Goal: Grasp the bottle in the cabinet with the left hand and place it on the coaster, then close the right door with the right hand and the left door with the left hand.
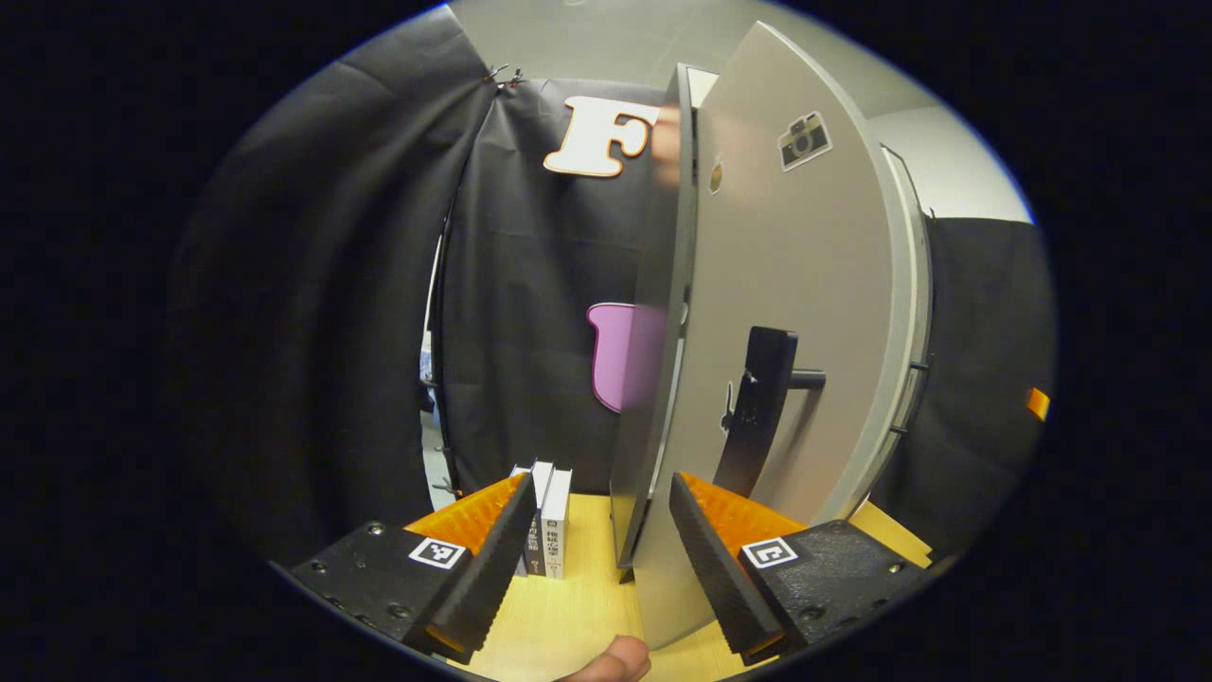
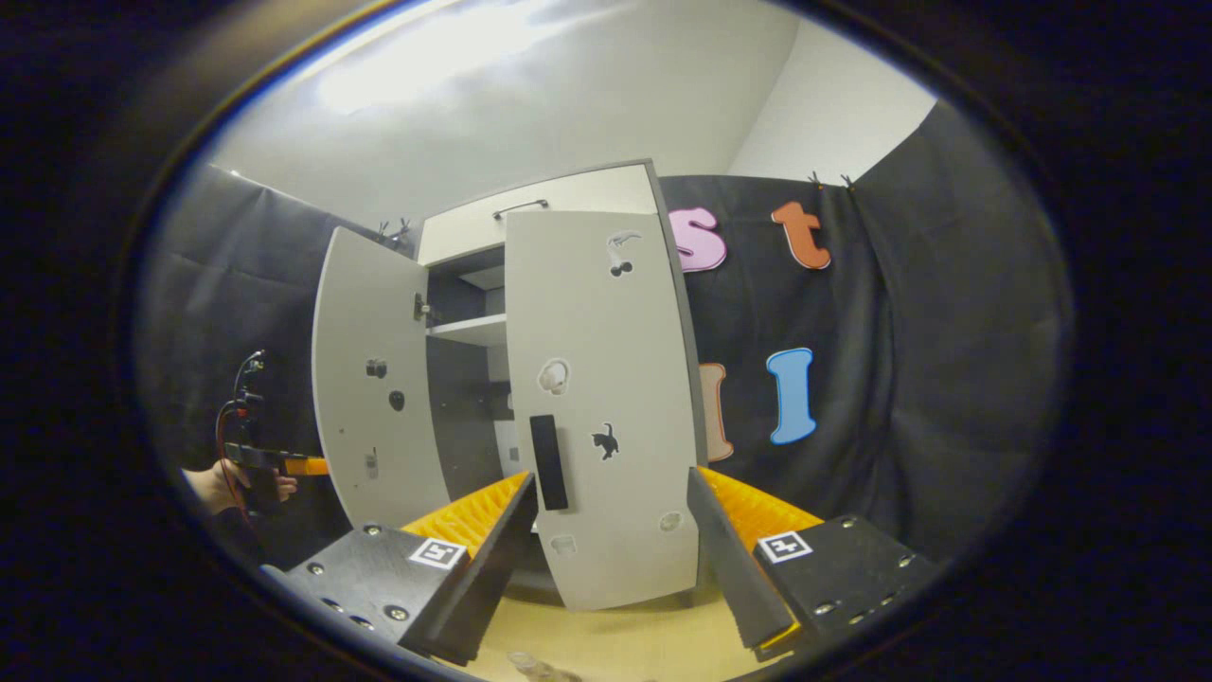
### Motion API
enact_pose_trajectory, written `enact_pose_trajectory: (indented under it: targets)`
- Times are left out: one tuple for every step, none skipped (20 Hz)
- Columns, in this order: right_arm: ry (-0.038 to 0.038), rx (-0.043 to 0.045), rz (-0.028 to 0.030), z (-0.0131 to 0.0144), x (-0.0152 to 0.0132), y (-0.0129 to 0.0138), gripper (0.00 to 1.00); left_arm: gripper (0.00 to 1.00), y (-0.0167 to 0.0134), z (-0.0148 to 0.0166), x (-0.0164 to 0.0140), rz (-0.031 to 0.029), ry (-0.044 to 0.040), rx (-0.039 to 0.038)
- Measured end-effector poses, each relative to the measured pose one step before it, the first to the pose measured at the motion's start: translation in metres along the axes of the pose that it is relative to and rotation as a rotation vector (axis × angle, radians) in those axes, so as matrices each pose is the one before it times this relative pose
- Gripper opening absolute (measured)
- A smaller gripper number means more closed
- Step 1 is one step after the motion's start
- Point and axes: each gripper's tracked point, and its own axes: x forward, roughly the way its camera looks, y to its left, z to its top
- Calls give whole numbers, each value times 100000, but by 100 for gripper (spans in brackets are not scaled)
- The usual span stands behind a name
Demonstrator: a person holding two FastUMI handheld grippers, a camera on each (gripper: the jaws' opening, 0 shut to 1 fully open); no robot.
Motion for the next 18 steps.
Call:
enact_pose_trajectory:
  targets:
    - [-129, -555, -201, -195, -383, -37, 96, 89, -180, 33, -17, 677, -325, 2112]
    - [119, -452, 81, -157, -220, -54, 96, 93, -4, 80, 106, 724, 238, 1748]
    - [275, -46, -56, -269, -143, -47, 96, 89, -128, -41, -64, -146, -111, 203]
    - [199, 255, -222, -175, 37, -135, 96, 93, -214, -48, 27, -1227, 362, -955]
    - [142, 318, 91, -140, 33, -27, 96, 96, -309, -100, -34, -1520, 515, -1674]
    - [-91, 227, 212, -41, 193, -104, 96, 98, -421, -84, 69, -1525, 896, -1015]
    - [-237, 160, -31, -31, 141, -86, 96, 89, -467, -153, -120, -1535, 709, 50]
    - [-181, 465, -523, 105, 212, -137, 96, 89, -543, -108, 45, -1256, 115, 831]
    - [-93, 721, -231, 9, 156, -92, 96, 89, -1212, 37, 365, -889, -253, 1106]
    - [-145, 681, 272, 147, 162, 81, 96, 94, -656, 147, 180, -527, -666, 1252]
    - [-78, 302, 692, 85, 64, 144, 96, 89, -328, 131, 1, -443, -491, 1001]
    - [109, 8, 810, 48, 40, 120, 96, 94, -365, 16, 55, -371, -73, 393]
    - [51, 23, 610, 26, 79, 53, 96, 94, -260, -134, 126, -495, 37, -310]
    - [334, -234, 565, -15, 90, 0, 96, 98, -241, 62, 189, -750, -262, -569]
    - [751, -492, 144, -179, -96, -91, 96, 89, -169, -3, 190, -267, 23, -256]
    - [454, -482, -271, -91, 17, -168, 96, 94, -109, -85, 197, 38, 139, 152]
    - [473, -356, -78, -125, 31, -150, 96, 89, -91, 48, 282, -170, 35, 448]
    - [381, -136, -499, -94, 29, -237, 96, 94, -113, 22, 310, -237, 342, 321]
